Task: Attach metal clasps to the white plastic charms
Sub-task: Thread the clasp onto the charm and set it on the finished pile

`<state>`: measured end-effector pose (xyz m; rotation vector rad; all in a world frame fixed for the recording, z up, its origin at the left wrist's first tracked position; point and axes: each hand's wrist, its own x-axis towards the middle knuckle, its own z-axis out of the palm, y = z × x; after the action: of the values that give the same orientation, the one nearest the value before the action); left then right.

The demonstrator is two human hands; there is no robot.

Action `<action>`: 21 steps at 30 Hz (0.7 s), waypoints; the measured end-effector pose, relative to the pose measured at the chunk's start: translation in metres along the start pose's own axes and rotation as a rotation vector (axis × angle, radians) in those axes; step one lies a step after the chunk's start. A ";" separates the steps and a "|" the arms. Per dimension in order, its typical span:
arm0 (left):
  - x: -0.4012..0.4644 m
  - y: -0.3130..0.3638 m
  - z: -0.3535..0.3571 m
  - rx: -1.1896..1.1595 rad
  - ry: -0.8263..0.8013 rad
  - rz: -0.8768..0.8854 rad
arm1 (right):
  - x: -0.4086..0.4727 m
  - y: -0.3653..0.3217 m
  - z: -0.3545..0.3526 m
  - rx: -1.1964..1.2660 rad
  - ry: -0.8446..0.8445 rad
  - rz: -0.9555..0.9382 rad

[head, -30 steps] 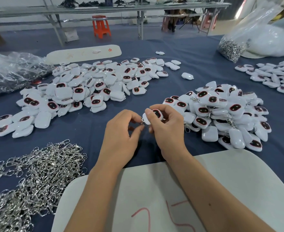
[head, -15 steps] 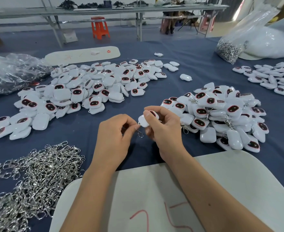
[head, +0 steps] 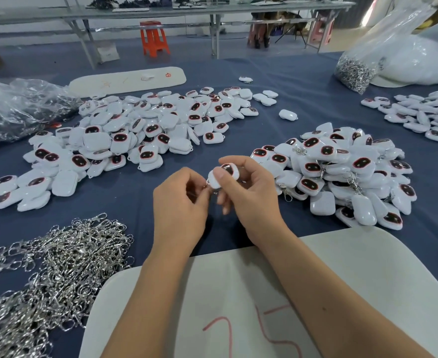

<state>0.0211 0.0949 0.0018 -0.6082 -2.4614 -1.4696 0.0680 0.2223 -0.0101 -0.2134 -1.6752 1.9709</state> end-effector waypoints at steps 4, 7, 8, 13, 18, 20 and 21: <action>0.001 0.004 0.005 -0.417 -0.013 -0.061 | 0.006 -0.003 -0.003 0.194 0.090 0.125; 0.002 0.005 0.006 -0.656 0.001 -0.170 | 0.007 -0.003 -0.004 0.196 0.067 0.152; 0.001 0.006 0.006 -0.717 0.021 -0.215 | 0.006 -0.003 -0.004 0.179 0.045 0.150; 0.001 0.008 0.008 -0.889 0.104 -0.321 | 0.004 -0.002 -0.004 0.125 -0.027 0.144; 0.001 0.004 0.006 -0.564 0.200 -0.070 | 0.003 -0.003 -0.005 0.111 -0.063 0.155; 0.002 0.002 0.004 -0.483 0.186 -0.018 | 0.004 -0.003 -0.006 0.113 -0.070 0.157; 0.003 0.001 0.004 -0.454 0.186 -0.010 | 0.004 -0.002 -0.006 0.111 -0.074 0.153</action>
<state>0.0193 0.0994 0.0015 -0.5047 -2.0035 -2.0072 0.0682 0.2297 -0.0083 -0.2362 -1.6318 2.2028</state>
